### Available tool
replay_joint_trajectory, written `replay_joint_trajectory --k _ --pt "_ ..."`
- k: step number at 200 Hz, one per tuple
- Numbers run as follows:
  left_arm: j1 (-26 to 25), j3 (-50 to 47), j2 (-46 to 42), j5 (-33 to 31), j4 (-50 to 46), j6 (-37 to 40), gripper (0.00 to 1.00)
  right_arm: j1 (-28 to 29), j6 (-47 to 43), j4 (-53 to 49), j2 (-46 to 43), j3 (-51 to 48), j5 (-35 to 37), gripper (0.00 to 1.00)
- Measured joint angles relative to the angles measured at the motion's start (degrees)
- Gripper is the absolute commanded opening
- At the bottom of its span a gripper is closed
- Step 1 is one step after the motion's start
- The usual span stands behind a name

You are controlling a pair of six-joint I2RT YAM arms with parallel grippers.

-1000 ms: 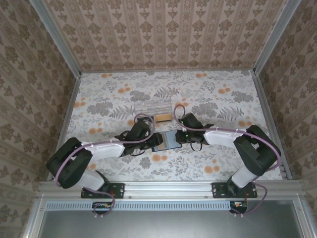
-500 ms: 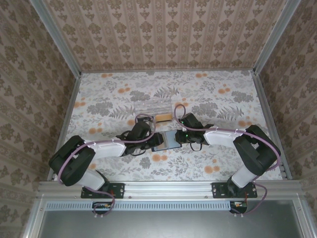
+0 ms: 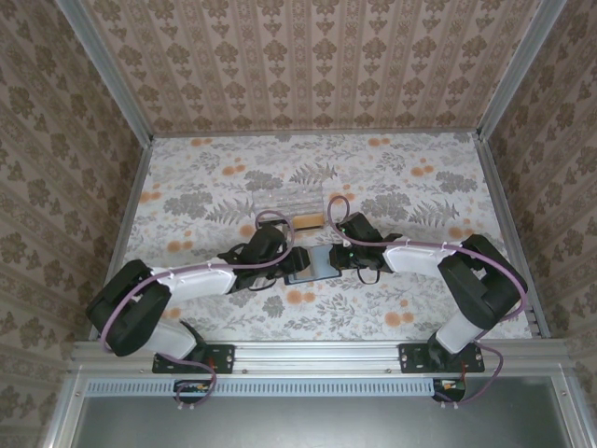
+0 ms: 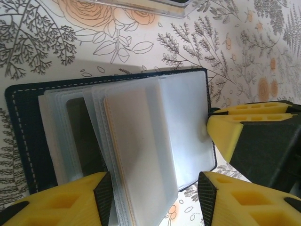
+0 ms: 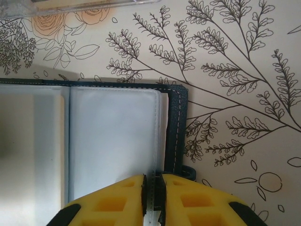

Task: Take the credit cards out of the card holder

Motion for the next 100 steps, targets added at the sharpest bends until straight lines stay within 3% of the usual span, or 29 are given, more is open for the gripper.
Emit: replay_joint_trajectory --k 54,100 --pt "-0.5 0.26 -1.55 -3.67 -5.99 0.26 0.54 0.0 0.48 0.11 0.04 0.0 -0.02 0.2" --pt "-0.96 1.9 -1.31 -3.34 -5.46 0.83 0.54 0.0 0.63 0.11 0.04 0.0 -0.02 0.2"
